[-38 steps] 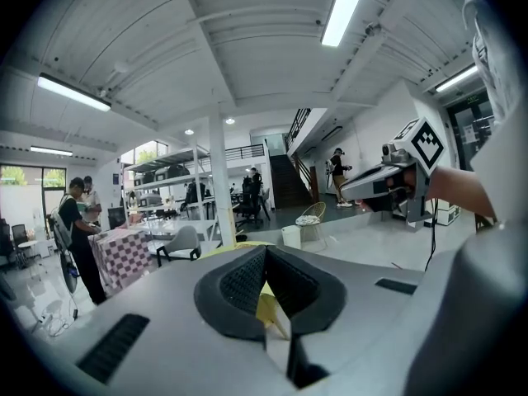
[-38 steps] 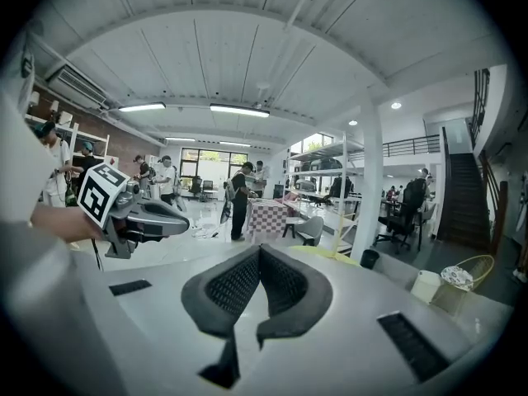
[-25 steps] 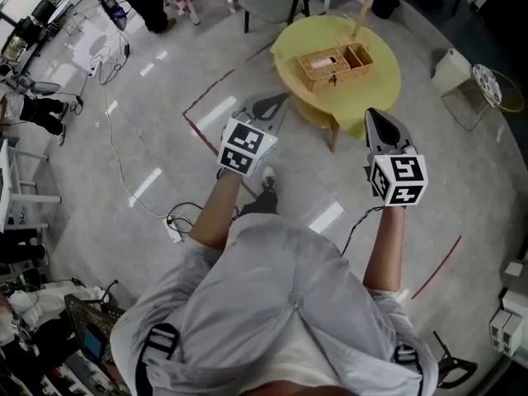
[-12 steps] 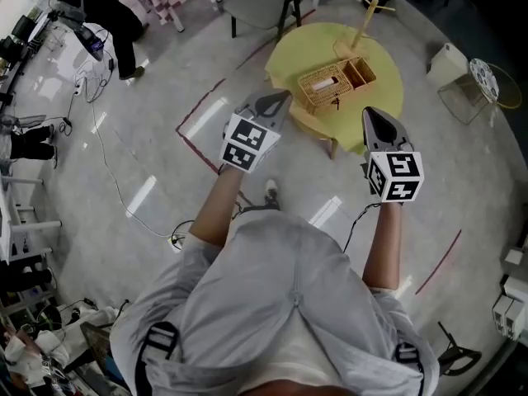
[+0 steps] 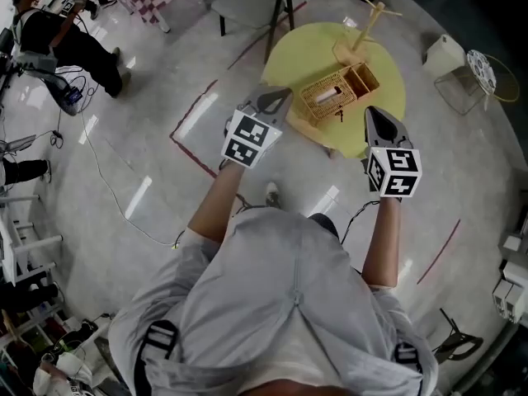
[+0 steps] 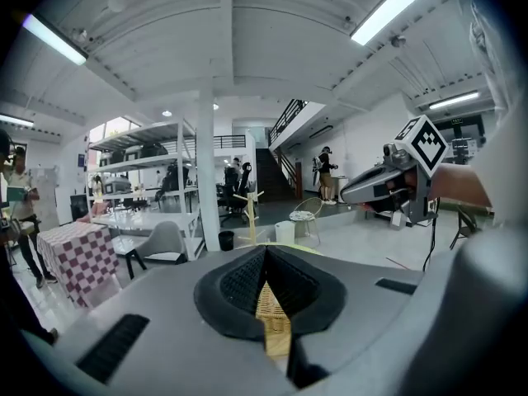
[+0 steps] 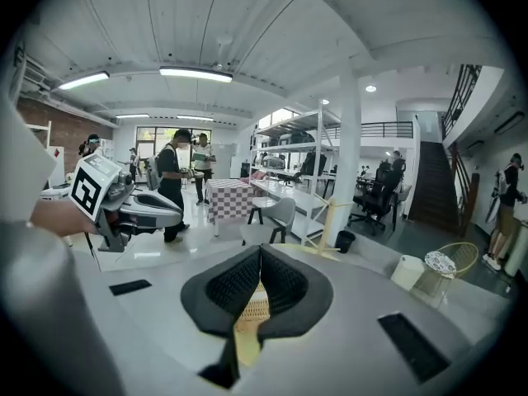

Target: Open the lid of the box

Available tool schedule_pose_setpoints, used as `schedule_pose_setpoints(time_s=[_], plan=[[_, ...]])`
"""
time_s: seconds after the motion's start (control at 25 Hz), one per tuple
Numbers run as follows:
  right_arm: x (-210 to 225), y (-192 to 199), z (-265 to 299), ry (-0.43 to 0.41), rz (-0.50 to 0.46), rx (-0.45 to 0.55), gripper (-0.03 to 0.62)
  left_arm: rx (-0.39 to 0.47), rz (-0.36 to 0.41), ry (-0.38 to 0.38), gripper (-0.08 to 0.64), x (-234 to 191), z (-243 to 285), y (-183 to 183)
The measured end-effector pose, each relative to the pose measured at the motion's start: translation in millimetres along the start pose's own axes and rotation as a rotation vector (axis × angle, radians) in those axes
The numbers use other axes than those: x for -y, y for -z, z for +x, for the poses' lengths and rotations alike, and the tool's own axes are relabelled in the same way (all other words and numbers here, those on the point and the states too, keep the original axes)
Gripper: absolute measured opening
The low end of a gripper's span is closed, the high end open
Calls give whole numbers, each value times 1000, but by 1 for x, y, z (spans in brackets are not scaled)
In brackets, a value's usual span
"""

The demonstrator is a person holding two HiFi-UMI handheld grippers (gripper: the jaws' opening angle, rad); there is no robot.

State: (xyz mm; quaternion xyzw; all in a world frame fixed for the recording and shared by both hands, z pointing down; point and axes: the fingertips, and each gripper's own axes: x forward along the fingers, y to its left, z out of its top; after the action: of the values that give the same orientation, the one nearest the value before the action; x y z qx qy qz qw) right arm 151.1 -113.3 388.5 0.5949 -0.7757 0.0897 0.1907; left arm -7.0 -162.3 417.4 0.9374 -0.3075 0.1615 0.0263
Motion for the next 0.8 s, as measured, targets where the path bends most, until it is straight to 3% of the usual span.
schedule_pose_setpoints(time_s=[0.4, 0.8], plan=[[38, 46, 61, 25, 39, -147, 25, -49, -58, 23, 29, -33, 63, 33], [50, 114, 104, -81, 85, -268, 73, -161, -151, 8, 29, -27, 105, 92]])
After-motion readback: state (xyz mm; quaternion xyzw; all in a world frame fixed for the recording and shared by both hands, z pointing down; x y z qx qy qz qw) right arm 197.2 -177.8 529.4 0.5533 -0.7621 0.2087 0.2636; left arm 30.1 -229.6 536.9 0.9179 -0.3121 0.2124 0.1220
